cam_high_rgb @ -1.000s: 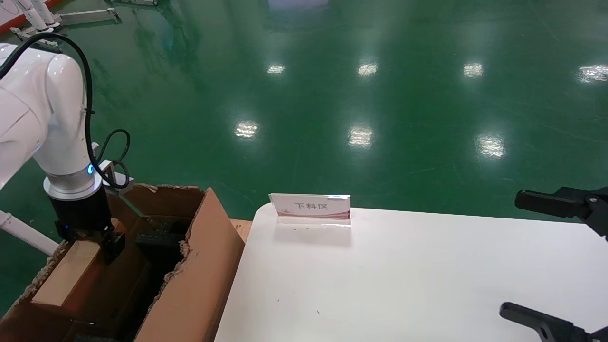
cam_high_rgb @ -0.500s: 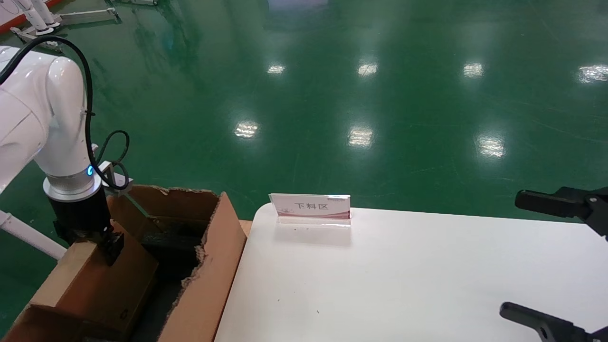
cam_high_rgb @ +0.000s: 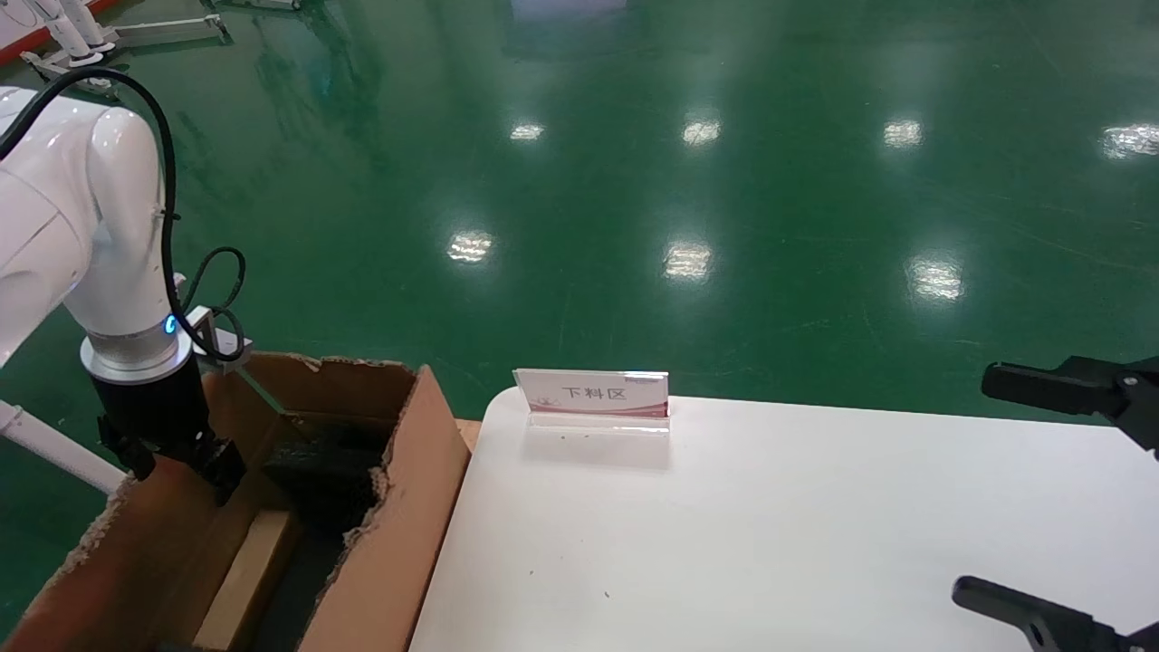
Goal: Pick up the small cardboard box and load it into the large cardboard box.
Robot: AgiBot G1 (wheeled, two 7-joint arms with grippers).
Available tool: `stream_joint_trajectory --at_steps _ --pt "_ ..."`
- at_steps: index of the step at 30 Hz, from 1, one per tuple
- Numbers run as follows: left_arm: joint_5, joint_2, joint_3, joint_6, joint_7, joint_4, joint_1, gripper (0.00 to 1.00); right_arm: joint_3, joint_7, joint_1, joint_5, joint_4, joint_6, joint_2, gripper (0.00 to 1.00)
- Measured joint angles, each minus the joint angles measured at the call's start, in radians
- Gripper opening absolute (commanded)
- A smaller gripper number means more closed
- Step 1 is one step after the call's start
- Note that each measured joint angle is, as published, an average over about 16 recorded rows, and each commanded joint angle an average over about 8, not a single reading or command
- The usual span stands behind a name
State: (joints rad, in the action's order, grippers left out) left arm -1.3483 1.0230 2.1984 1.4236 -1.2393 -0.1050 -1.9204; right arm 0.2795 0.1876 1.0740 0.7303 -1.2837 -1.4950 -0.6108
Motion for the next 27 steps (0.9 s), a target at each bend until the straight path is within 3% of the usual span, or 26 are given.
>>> stream_joint_trajectory --at_steps 8,16,27 --pt "0.011 0.007 -0.016 -0.009 0.038 -0.017 -0.021 1.0 0.0 0.0 0.0 0.0 0.0 0.0 0.0 1.0" --pt "0.054 -0.002 -0.062 -0.006 0.146 -0.069 -0.084 1.0 0.0 0.0 0.0 0.0 0.0 0.0 0.0 1.0" --pt "0.199 -0.116 -0.167 0.057 0.357 -0.198 -0.194 1.0 0.0 0.0 0.0 0.0 0.0 0.0 0.0 1.0"
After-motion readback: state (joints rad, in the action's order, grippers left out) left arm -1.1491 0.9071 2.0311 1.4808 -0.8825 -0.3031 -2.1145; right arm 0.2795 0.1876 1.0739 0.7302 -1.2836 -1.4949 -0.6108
